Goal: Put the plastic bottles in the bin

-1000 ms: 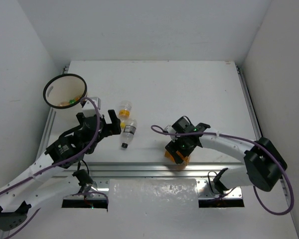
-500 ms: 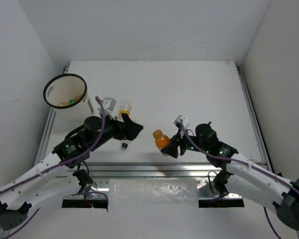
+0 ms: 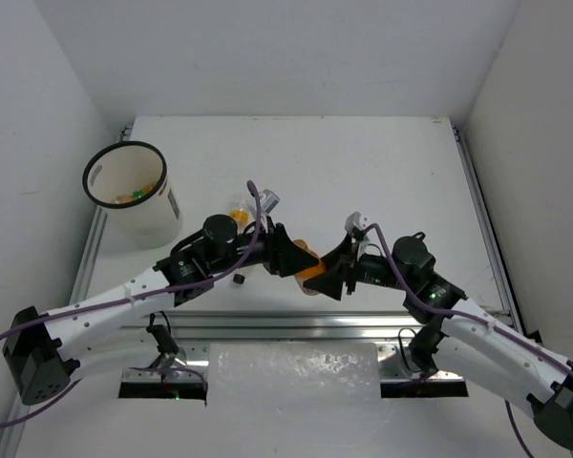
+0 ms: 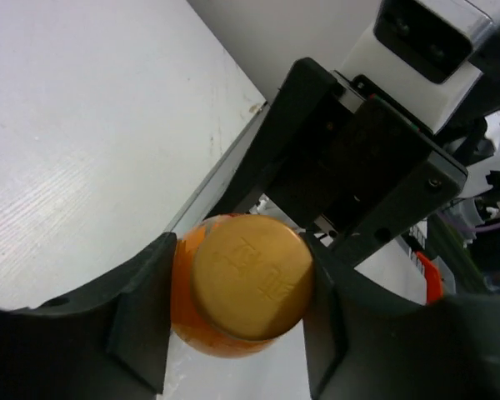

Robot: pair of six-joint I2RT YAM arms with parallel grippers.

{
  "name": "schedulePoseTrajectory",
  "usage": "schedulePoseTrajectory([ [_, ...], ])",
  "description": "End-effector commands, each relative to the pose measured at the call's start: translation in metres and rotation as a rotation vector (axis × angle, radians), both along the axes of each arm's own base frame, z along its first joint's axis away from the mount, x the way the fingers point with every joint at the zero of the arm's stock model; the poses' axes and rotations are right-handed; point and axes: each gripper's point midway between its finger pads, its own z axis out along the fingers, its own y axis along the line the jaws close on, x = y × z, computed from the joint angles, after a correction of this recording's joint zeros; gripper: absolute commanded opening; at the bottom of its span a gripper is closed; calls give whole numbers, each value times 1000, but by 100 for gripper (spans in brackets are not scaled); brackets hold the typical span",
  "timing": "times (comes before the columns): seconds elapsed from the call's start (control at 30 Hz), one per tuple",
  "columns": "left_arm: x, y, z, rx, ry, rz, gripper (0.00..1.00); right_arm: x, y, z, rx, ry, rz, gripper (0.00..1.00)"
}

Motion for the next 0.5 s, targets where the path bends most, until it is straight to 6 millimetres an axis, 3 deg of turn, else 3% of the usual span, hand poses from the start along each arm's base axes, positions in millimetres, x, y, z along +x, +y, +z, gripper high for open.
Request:
schedulePoseTrajectory([
  [0.0, 1, -5, 14, -13, -44, -14, 32, 3, 2, 53, 108, -109, -11, 3],
  [0.03, 4, -5, 16, -9, -47, 1, 17, 7, 1, 54, 104, -109, -33, 11],
  [0.07, 6, -3, 18, -4, -50, 15, 0, 8, 1, 52, 99, -103, -39, 37],
  [0.1, 8, 0, 16, 22, -50, 31, 0, 9, 0, 51, 96, -99, -50, 51],
  [0.17, 22, 9, 34, 21, -84, 128, 0, 13, -2, 46, 87, -88, -78, 99],
  [0.2, 25, 21, 27, 76, -60, 181, 0, 16, -5, 46, 81, -83, -107, 99],
  [0.23, 49, 39, 50, 82, -94, 348, 0, 21, -11, 37, 36, -52, -155, 99],
  [0.27, 57, 61, 40, 181, -61, 453, 0, 42, -25, 33, 9, -41, -304, 99],
  [0.3, 83, 98, 76, 182, -101, 687, 0, 49, -40, 22, -45, -2, -400, 99],
  [0.33, 91, 123, 85, 213, -99, 801, 0, 69, -64, 13, -82, 33, -588, 99],
  [0.37, 94, 153, 82, 297, -69, 908, 0, 75, -77, 7, -102, 54, -670, 99],
  [0.4, 108, 201, 118, 274, -95, 1115, 0, 76, -91, -4, -147, 87, -736, 99],
  [0.47, 114, 256, 126, 388, -89, 1290, 0, 80, -102, -13, -181, 118, -805, 99],
])
